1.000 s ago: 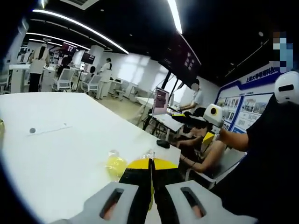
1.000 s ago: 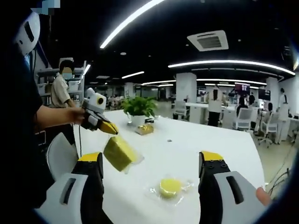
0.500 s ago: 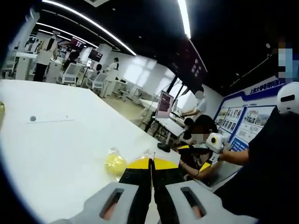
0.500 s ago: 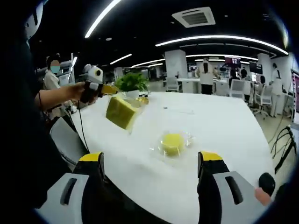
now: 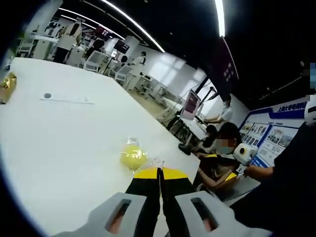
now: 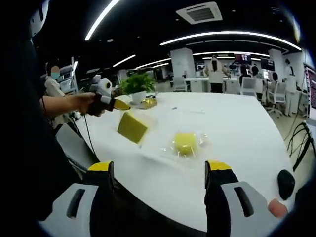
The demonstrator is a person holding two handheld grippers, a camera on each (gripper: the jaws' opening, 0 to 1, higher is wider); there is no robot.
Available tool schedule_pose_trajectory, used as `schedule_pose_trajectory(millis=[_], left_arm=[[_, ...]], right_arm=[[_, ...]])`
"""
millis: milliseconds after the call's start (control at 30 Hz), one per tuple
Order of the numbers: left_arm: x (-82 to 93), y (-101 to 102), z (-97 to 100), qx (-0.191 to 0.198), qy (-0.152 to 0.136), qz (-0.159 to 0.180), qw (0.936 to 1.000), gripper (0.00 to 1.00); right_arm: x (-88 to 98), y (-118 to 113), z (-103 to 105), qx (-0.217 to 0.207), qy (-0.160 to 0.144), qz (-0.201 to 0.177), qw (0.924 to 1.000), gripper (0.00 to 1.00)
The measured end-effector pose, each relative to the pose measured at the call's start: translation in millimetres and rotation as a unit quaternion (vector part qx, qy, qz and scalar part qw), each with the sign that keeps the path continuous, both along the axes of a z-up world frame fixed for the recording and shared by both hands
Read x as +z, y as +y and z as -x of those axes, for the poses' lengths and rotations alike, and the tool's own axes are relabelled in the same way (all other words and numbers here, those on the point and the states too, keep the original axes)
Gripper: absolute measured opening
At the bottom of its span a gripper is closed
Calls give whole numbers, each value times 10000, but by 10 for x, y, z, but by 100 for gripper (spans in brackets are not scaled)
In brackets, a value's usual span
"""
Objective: Compare the silicone blocks by pressing each to a similar depth, holding the contact briefly, and releasing to observe deformation and rebound differences across the visible hardness samples.
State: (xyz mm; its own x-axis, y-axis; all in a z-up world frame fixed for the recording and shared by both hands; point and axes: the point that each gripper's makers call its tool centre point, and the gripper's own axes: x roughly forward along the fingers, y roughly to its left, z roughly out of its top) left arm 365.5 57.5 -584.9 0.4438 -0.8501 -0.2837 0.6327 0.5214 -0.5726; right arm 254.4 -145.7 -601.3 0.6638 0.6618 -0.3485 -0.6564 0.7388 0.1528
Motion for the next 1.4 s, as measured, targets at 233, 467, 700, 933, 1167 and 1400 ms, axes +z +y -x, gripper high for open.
schedule_pose_trajectory(millis=[233,467,700,933,1167,1400], left_arm=[[-231,189,-407,761,359,106,9964,0],[-318,341,-819,1159,307,51,9928,0],[-667,465,-1073,1141,297,-522,9916,0],[-1163,590,-1128,879,374,-1577,9829,0],[-1293,542,-1195,723,427,-1436,9861,0],[-1339,544,-1183,561,267,-1610,9850,0]], right_arm=[[13,-78,-17,-122,26,57,9999,69],[2,-166,-2,-253,53,44,9997,68],[-15,-224,27,-362,118,57,9993,67],[-9,-205,38,-406,177,10,9990,67],[-29,-156,56,-366,282,45,9989,67],[-48,-144,73,-375,367,116,9986,67]])
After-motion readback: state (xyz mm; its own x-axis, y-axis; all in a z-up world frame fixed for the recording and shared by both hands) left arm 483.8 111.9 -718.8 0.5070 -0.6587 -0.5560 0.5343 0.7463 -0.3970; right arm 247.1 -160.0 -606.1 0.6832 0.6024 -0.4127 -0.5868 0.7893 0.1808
